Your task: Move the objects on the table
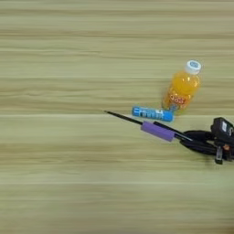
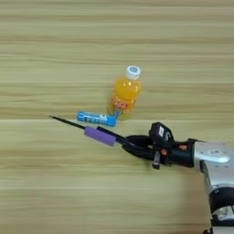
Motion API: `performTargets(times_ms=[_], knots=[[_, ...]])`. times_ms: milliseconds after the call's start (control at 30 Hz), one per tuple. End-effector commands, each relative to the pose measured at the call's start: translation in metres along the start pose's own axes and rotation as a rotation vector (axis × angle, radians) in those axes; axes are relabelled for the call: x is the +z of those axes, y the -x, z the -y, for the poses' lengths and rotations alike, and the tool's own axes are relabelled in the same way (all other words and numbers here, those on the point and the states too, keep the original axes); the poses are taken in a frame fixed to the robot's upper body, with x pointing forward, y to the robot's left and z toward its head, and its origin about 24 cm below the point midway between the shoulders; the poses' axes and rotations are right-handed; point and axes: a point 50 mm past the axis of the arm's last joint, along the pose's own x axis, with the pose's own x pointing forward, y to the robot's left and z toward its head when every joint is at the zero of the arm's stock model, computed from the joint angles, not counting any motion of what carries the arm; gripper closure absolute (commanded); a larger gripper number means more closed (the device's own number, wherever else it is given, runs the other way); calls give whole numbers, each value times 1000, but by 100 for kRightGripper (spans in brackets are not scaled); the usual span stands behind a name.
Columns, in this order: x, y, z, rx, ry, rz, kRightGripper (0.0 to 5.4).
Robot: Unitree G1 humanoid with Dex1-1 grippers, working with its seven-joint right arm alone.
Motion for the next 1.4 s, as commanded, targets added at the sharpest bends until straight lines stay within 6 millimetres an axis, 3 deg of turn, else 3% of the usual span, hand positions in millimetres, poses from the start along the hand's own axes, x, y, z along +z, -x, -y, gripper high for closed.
performTargets(times_ms=[33, 300, 700, 933, 1400], knots=[[31, 8, 25, -115, 86, 71, 432], [58, 8, 22, -86, 146, 181, 432], [90, 12, 1, 10, 233, 260, 432], [77, 10, -9, 76, 222, 174, 432], [50, 15, -6, 94, 189, 25, 432]])
